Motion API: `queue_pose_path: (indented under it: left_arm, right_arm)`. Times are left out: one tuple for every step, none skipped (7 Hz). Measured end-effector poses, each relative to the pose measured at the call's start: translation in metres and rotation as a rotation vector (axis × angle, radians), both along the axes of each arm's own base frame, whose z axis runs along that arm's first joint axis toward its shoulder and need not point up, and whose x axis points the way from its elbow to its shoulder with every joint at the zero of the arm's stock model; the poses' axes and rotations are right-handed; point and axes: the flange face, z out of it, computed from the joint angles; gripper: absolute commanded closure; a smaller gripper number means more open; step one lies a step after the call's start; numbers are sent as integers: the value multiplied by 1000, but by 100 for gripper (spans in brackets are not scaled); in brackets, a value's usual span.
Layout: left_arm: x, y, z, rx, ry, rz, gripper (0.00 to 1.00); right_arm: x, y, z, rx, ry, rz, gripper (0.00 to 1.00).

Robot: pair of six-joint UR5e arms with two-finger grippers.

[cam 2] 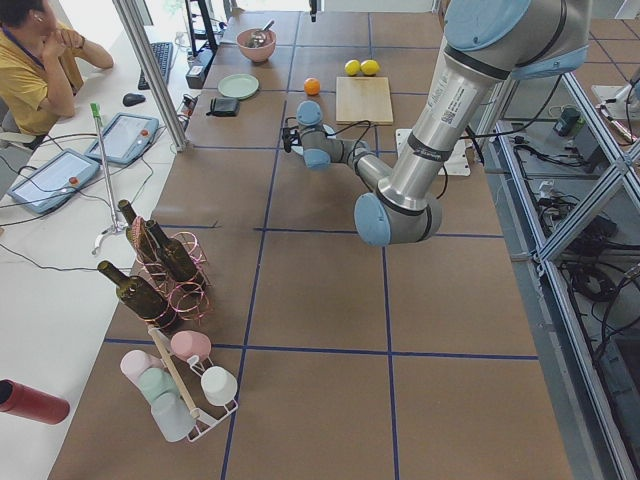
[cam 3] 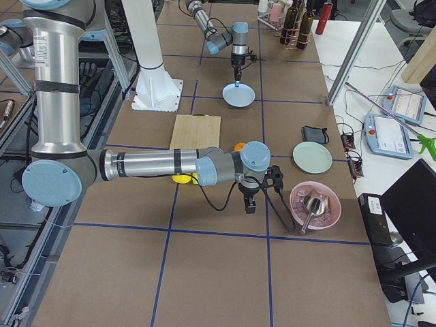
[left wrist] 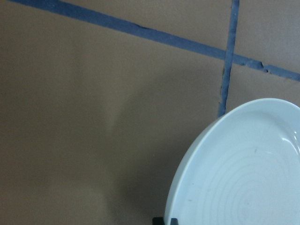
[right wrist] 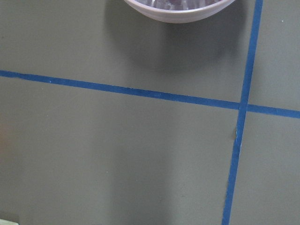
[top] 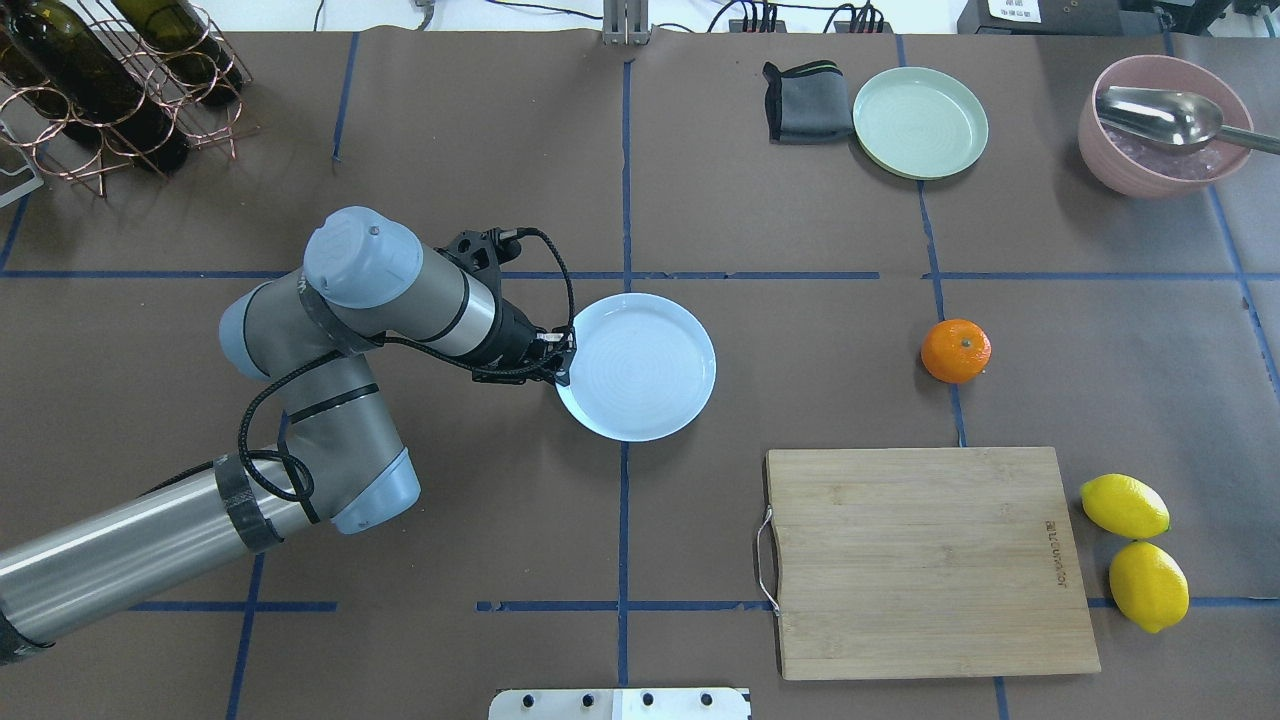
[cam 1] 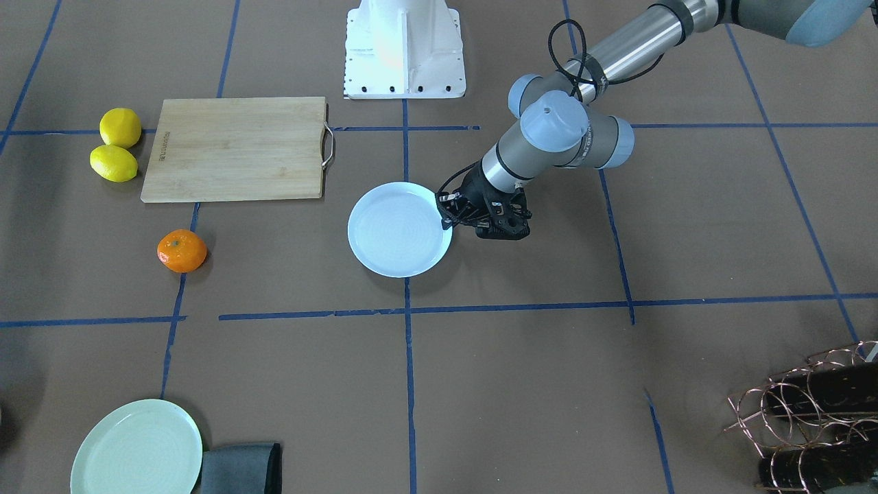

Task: Pick orange to plate
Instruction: 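Grip the plate rim and slide it toward the table center with left gripper, then release the plate with the left gripper while the right gripper reaches the orange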

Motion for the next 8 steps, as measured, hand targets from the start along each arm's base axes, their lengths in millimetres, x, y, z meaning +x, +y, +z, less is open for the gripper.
queue_pose_path:
  left_arm:
    - [3,2,4,1,-3,-2,100]
    - [3,3,7,2,-6,-3,100]
    - [3,3,9,2,-8,-2,68]
    - [3,4,11,2,-11,-1,42]
    - [2,5,12,4,-10,0,28]
    - [-1,6,8,14,5,-2,27]
    - [-9,8,-2,31,37,-7,27]
    - [-21,11,-12,47,65,-13,27]
  right_arm:
    - [-4,-1,-1,2,1,-8,0]
    - [-6,-1,-2,3,1,-12,0]
    - [-7,-1,-2,2,0,-12,0]
    - [-9,-2,-2,1,0,-15,0]
    - [-15,-2,-6,8,-2,-28,0]
    - [-27,-2,-14,24,-5,-49,0]
    - [-41,-1,-30,38,-12,-64,0]
    - [-63,2,-55,39,-21,-68,0]
